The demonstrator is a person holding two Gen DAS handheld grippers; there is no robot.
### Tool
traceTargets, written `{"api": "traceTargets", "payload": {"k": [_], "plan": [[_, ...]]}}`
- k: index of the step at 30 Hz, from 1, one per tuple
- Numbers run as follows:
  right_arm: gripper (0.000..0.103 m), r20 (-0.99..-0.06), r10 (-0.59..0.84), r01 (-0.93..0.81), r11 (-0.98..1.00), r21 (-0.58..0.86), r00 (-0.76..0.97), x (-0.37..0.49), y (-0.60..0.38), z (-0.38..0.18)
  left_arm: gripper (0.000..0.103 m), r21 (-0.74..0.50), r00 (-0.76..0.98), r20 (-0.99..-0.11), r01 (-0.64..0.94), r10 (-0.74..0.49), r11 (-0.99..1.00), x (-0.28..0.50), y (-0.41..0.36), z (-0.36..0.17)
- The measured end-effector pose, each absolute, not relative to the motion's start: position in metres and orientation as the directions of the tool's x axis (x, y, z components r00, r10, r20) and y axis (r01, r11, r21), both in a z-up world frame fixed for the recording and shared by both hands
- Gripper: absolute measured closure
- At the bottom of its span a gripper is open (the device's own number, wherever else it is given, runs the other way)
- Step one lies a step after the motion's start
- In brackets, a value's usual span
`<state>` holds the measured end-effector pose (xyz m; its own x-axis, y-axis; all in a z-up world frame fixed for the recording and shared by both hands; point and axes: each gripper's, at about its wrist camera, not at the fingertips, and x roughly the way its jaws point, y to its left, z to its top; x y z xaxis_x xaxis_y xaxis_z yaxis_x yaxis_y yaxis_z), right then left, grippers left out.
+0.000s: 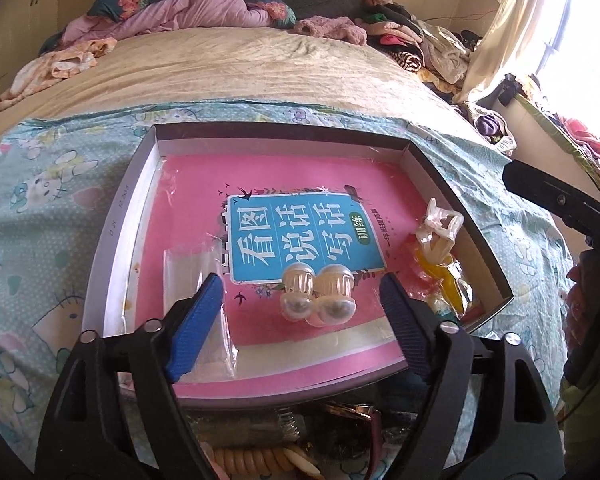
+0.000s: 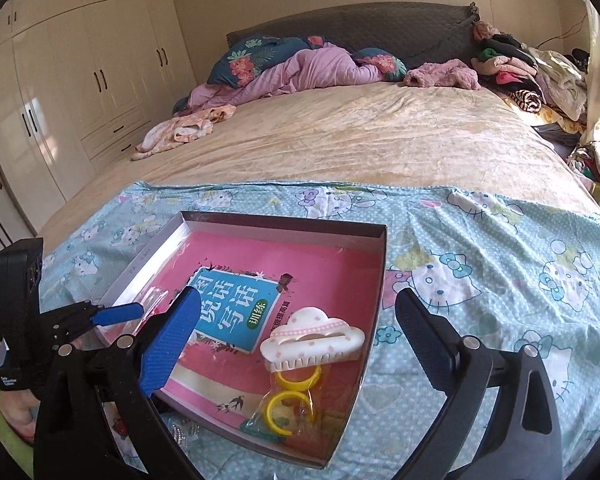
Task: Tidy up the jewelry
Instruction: 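Withdraw both open tools from the box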
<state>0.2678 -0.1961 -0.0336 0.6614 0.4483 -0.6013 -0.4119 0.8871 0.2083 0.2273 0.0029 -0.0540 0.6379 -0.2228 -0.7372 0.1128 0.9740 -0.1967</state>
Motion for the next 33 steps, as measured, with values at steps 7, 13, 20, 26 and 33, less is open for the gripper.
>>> {"api": "traceTargets", "payload": {"k": [7, 13, 20, 26, 33], "plan": [[0.006, -0.582, 0.455, -0.412, 0.885, 0.215, 0.674, 0.253, -0.2, -0.023, 0.013, -0.217, 0.685, -0.7, 0.069, -0.204, 0.974, 0.215, 0.021, -0.033], [0.006, -0.562, 0.46, -0.424, 0.882, 0.204, 0.687, 0.24, -0.202, -0.011, 0.012, -0.23, 0.711, -0.677, 0.043, -0.191, 0.972, 0.204, 0.032, -0.018], [0.006, -0.538, 0.469, -0.438, 0.878, 0.195, 0.701, 0.223, -0.205, 0.005, 0.012, -0.239, 0.742, -0.646, 0.023, -0.177, 0.971, 0.19, 0.046, 0.001], [0.006, -0.522, 0.487, -0.465, 0.866, 0.184, 0.701, 0.207, -0.201, 0.014, 0.012, -0.24, 0.769, -0.62, 0.002, -0.154, 0.971, 0.174, 0.058, 0.015], [0.006, -0.514, 0.513, -0.501, 0.847, 0.175, 0.687, 0.19, -0.192, 0.021, 0.012, -0.238, 0.789, -0.598, -0.005, -0.143, 0.971, 0.155, 0.063, 0.027]]}}
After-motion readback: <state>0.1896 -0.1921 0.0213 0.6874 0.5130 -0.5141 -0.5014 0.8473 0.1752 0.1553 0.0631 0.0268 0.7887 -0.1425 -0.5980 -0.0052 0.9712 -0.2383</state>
